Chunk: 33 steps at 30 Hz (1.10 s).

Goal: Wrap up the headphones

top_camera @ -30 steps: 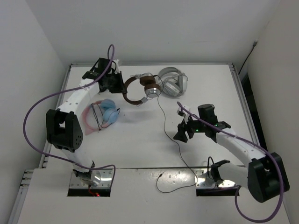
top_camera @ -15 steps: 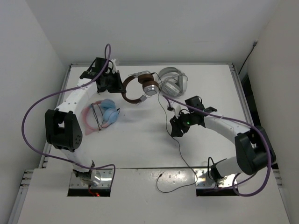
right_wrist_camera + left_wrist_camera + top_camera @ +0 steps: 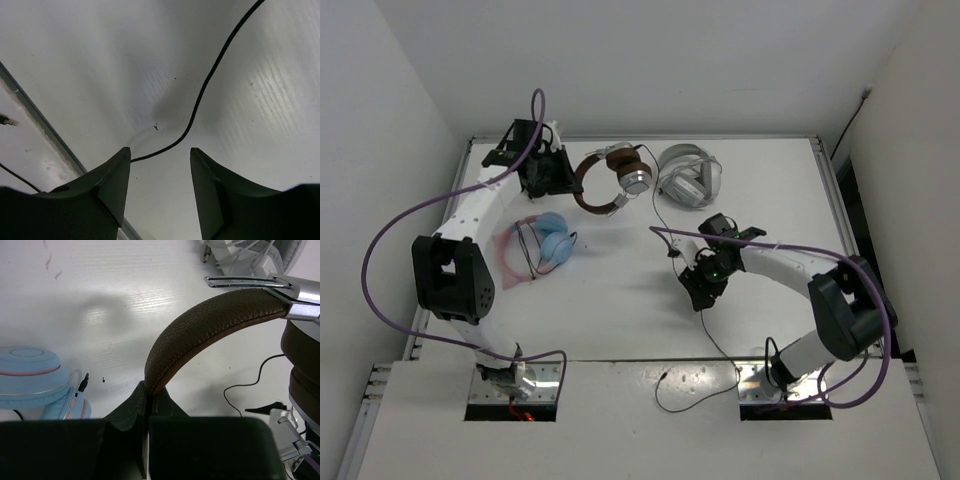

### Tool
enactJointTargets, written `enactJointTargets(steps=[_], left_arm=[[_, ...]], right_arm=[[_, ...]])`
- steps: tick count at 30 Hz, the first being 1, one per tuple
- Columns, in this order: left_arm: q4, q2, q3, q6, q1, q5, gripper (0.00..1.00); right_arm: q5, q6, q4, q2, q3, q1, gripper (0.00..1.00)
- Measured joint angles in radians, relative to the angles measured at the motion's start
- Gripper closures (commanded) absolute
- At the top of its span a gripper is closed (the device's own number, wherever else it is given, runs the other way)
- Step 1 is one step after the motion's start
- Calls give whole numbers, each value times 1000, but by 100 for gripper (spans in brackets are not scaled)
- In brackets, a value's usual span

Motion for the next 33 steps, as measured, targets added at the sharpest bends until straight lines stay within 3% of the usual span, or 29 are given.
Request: enactJointTargets(steps=[12,26,29,33], left_arm=[[2,11,8,-34,56,30,100],[22,20,-6,-64,62,62,100],[32,20,-16,-69,62,70,100],[39,20,-37,-78,62,74,100]], right_arm=[[84,45,21,107,42,15,54],[37,123,76,223,107,17,58],[32,137,98,227,110,17,66],[41,154,121,239,111,17,95]])
